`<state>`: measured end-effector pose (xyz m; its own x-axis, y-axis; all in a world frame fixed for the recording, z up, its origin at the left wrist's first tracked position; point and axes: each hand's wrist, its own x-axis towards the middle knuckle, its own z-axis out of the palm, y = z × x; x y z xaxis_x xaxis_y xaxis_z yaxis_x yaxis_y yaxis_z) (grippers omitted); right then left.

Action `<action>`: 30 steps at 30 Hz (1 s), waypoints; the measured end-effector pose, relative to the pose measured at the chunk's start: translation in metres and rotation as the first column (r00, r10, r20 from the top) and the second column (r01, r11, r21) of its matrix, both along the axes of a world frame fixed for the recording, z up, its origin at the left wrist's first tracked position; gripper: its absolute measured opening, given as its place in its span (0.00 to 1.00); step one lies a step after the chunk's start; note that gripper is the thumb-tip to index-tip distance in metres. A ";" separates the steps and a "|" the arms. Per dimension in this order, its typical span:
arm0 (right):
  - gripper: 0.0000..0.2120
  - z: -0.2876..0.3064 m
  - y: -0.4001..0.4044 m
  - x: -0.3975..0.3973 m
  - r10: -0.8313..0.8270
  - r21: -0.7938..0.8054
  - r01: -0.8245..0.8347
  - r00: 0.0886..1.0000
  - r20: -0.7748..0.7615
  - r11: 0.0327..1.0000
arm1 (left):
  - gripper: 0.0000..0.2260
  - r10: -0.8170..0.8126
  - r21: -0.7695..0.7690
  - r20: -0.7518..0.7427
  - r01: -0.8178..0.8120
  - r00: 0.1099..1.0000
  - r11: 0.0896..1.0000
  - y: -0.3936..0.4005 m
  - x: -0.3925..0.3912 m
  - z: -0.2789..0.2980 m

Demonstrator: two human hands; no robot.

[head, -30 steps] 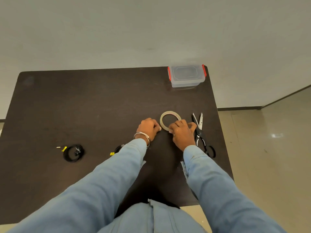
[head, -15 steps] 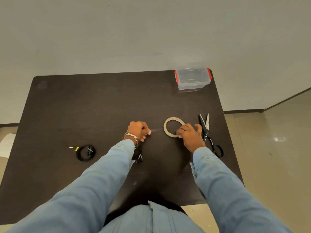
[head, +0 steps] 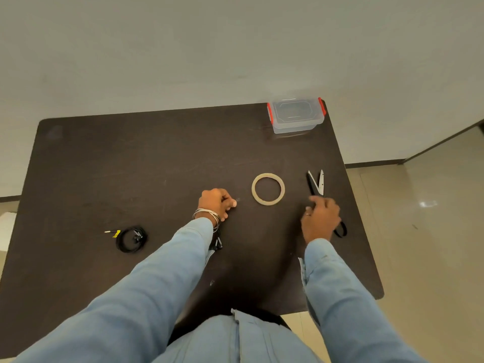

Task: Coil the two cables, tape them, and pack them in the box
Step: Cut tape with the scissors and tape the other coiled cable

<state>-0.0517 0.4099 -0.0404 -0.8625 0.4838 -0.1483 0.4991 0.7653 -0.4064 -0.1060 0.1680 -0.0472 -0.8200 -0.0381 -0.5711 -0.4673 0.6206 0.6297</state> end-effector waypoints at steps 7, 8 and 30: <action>0.29 -0.004 0.016 0.026 -0.217 0.109 0.193 0.932 0.289 0.975 | 0.03 0.042 0.046 -0.008 -0.042 0.999 0.998 -0.003 0.009 -0.004; 0.29 -0.002 0.015 0.024 -0.215 0.106 0.192 0.931 0.297 0.976 | 0.03 0.040 0.039 -0.010 -0.040 0.999 0.998 -0.002 0.009 -0.005; 0.24 0.071 -0.003 0.002 0.602 -0.023 -0.604 0.791 0.104 0.797 | 0.12 -0.442 -0.416 -0.136 0.354 0.887 0.838 0.004 -0.004 0.008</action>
<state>-0.0495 0.4069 0.0304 -0.9601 -0.1274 -0.2489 -0.0274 0.9287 -0.3697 -0.1104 0.1723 -0.0387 -0.9105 0.1469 -0.3866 -0.0079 0.9284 0.3715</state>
